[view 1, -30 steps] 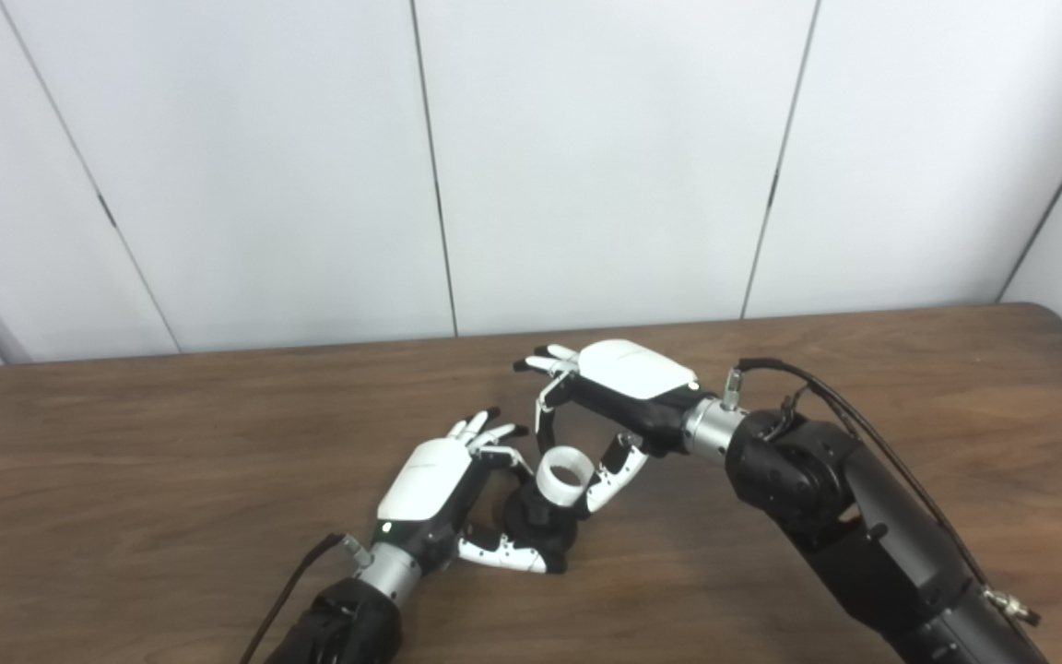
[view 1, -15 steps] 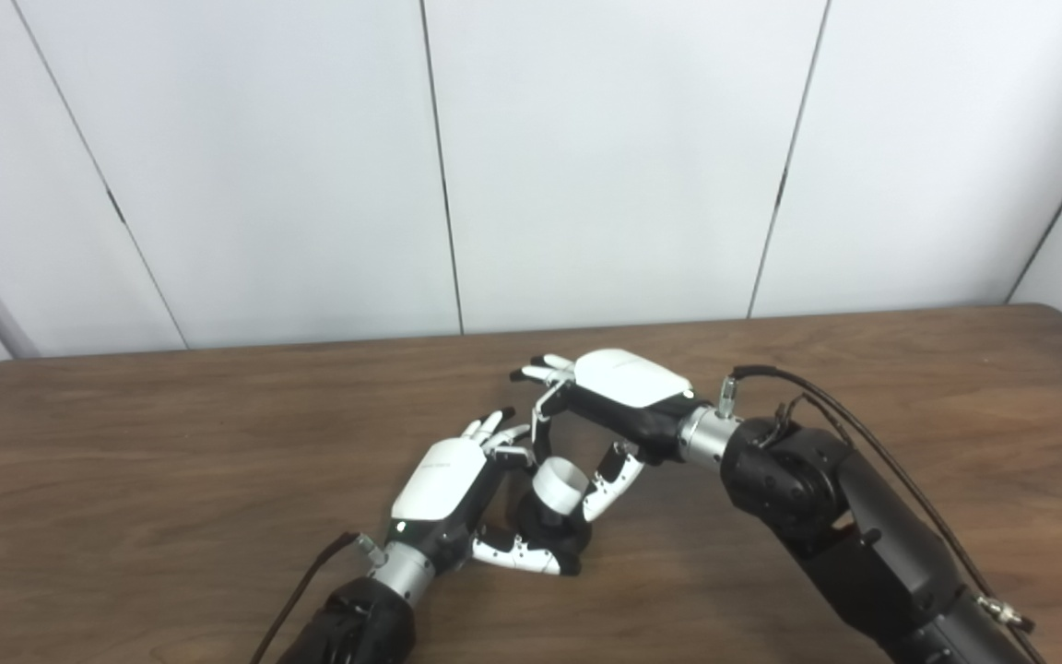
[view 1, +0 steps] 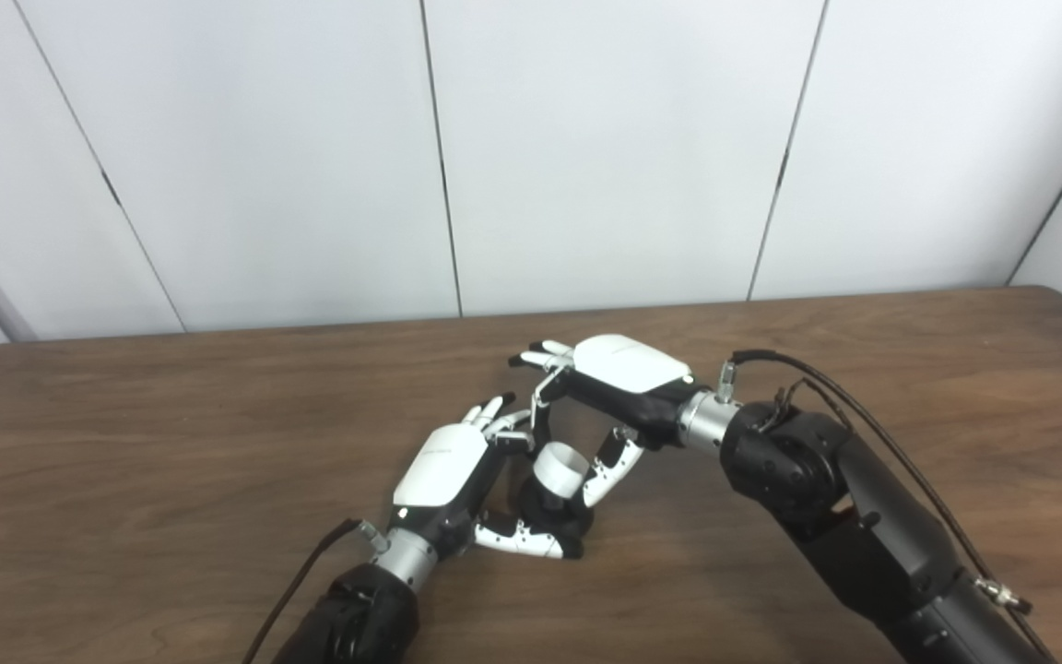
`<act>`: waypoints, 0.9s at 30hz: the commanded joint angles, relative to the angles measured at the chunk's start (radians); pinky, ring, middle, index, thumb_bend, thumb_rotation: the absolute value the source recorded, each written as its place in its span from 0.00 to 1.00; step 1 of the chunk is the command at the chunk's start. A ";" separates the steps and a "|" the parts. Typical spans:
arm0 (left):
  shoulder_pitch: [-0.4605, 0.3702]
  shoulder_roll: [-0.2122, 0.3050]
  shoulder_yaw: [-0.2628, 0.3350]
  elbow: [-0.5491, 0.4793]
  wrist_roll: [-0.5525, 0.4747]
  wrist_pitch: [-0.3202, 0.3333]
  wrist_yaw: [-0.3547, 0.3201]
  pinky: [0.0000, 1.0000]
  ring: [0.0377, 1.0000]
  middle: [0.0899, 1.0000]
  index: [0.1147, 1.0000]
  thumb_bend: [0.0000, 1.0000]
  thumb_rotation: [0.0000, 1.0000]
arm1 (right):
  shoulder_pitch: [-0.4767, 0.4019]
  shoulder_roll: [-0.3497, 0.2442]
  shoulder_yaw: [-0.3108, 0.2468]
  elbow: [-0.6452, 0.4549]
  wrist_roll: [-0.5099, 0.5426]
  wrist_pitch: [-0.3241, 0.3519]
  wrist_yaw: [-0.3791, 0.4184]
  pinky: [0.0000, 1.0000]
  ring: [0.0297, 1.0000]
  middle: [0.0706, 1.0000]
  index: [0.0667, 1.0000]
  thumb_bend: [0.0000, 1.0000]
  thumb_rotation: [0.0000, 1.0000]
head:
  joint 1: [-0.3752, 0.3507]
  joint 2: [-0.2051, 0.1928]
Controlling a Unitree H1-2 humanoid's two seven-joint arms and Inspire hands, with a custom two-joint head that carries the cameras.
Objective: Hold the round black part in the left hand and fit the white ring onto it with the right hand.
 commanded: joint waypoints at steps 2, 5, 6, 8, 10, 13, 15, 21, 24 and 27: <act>0.114 -0.045 -0.065 0.072 0.003 -0.002 -0.013 1.00 1.00 0.88 0.41 0.52 0.05 | -0.035 0.011 -0.002 -0.024 0.011 -0.027 -0.025 0.94 1.00 0.96 0.44 0.52 0.13 | 0.003 -0.002; 0.111 -0.050 -0.064 0.078 0.002 -0.002 -0.009 1.00 1.00 0.87 0.41 0.52 0.05 | -0.037 0.013 -0.001 -0.023 0.011 -0.030 -0.024 0.94 1.00 0.96 0.44 0.52 0.13 | 0.006 -0.004; 0.110 -0.053 -0.064 0.078 0.002 -0.001 -0.009 1.00 1.00 0.87 0.41 0.52 0.05 | -0.038 0.014 0.000 -0.023 0.011 -0.030 -0.024 0.94 1.00 0.96 0.44 0.52 0.13 | 0.008 -0.006; 0.109 -0.056 -0.065 0.077 0.003 0.002 -0.010 1.00 1.00 0.87 0.41 0.52 0.05 | -0.040 0.018 0.002 -0.024 0.011 -0.027 -0.020 0.94 1.00 0.96 0.44 0.52 0.13 | 0.010 -0.006; 0.109 -0.059 -0.066 0.073 0.003 0.007 -0.013 1.00 1.00 0.87 0.41 0.52 0.05 | -0.040 0.023 0.003 -0.022 0.014 -0.031 -0.022 0.94 1.00 0.96 0.44 0.52 0.13 | 0.014 -0.006; 0.108 -0.063 -0.067 0.072 0.005 0.012 -0.014 1.00 1.00 0.87 0.41 0.52 0.05 | -0.039 0.030 0.006 -0.012 0.018 -0.042 -0.030 0.94 1.00 0.96 0.44 0.52 0.13 | 0.018 -0.005; 0.106 -0.065 -0.068 0.073 0.002 0.014 -0.016 1.00 1.00 0.87 0.41 0.52 0.05 | -0.038 0.038 0.008 -0.016 0.014 -0.029 -0.023 0.94 1.00 0.96 0.44 0.52 0.13 | 0.020 -0.006; 0.097 -0.071 -0.072 0.086 0.006 0.014 -0.010 1.00 1.00 0.87 0.41 0.52 0.05 | -0.040 0.049 0.013 -0.018 0.007 -0.023 -0.016 0.95 1.00 0.96 0.44 0.52 0.13 | 0.025 -0.010; 0.094 -0.072 -0.075 0.091 0.009 0.015 -0.008 1.00 1.00 0.87 0.41 0.52 0.05 | -0.041 0.048 0.017 -0.015 0.005 -0.033 -0.022 0.94 1.00 0.96 0.44 0.52 0.13 | 0.026 -0.009; 0.092 -0.071 -0.079 0.086 0.012 0.020 -0.010 1.00 1.00 0.88 0.41 0.52 0.05 | -0.038 0.047 0.023 -0.007 0.002 -0.048 -0.029 0.92 1.00 0.95 0.44 0.52 0.13 | 0.026 -0.006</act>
